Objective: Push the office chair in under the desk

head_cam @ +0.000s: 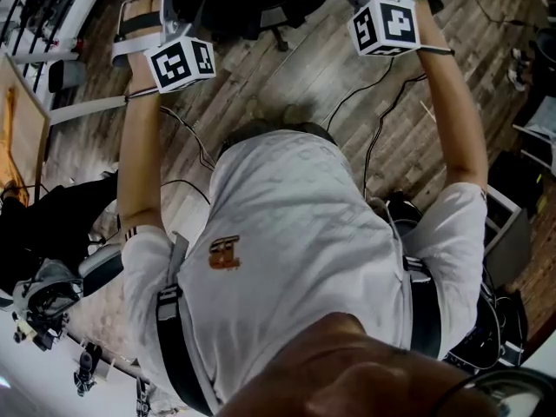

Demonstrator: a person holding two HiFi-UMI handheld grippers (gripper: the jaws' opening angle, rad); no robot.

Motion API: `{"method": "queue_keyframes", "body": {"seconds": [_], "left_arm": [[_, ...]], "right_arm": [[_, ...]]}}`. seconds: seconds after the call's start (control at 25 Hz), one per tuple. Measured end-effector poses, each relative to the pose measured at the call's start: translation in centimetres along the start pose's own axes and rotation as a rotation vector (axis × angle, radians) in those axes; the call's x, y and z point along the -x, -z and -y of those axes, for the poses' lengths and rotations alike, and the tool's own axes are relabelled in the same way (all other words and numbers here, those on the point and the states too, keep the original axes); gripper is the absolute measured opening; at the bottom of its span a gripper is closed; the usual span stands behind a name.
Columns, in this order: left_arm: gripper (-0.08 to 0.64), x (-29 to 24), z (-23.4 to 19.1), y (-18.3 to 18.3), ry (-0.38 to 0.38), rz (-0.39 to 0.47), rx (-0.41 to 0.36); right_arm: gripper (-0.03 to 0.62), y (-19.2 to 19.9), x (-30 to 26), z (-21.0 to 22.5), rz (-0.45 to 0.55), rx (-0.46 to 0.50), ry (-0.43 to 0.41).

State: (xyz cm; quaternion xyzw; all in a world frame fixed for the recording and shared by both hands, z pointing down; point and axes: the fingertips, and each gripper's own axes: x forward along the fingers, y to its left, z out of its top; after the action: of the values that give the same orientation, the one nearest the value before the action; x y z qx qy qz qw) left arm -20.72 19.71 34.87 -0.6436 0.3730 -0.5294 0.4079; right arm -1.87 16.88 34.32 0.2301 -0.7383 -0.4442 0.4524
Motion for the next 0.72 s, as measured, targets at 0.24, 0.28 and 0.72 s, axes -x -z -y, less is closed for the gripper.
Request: {"method": "queue_keyframes", "body": {"seconds": [0.24,0.28,0.72], "left_arm": [[0.318,-1.0,-0.5,-1.2,-0.056,0.025,-0.046],[0.320,-1.4,-0.5,-1.3,-0.059,0.021,-0.049],[0.325,-5.1,-0.5,-1.3,-0.028,-0.013,-0.050]], "right_arm": [[0.250,0.9,-2.0,0.4,-0.037,0.084,0.035],[0.250,1.1,-2.3,0.4,-0.037,0.097,0.042],[0.253,2.3,-4.9,0.8,-0.028,0.141,0.026]]}}
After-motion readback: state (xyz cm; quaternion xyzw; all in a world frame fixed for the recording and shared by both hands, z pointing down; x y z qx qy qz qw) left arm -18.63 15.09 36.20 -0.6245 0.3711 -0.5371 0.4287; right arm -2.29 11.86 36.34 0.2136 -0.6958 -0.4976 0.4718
